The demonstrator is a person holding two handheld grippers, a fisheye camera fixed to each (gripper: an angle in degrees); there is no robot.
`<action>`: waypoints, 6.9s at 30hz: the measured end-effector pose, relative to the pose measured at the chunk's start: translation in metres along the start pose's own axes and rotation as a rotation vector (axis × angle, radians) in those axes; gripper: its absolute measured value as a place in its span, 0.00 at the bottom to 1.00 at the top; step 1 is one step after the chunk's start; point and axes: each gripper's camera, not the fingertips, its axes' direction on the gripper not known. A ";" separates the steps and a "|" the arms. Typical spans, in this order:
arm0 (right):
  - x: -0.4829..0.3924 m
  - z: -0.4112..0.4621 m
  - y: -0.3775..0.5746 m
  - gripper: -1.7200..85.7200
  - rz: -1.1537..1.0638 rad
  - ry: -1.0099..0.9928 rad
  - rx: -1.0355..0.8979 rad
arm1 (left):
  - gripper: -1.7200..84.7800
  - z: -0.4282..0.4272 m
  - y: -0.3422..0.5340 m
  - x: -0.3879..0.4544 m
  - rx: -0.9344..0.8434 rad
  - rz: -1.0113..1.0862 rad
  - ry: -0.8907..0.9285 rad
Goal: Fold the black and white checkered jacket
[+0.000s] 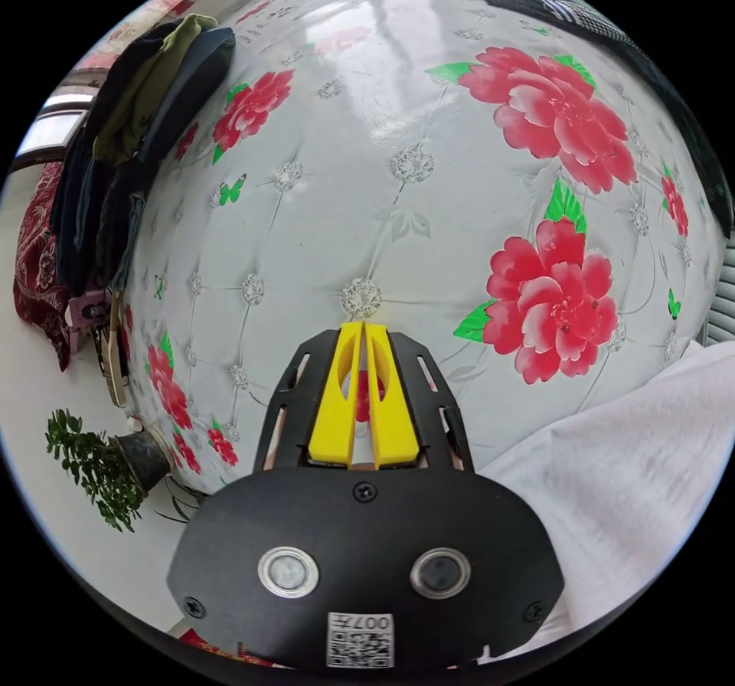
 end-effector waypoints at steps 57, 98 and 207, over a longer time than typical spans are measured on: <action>-0.082 0.014 0.257 0.11 -0.390 -0.702 -0.424 | 0.18 -0.103 0.186 0.019 0.556 0.822 0.206; -0.243 -0.051 0.251 0.10 -0.834 -0.682 -0.183 | 0.02 -0.280 0.495 -0.337 1.619 -0.167 0.829; 0.063 0.037 0.250 0.06 -0.646 -0.267 -0.542 | 0.01 -0.023 0.299 -0.055 0.370 -0.301 0.479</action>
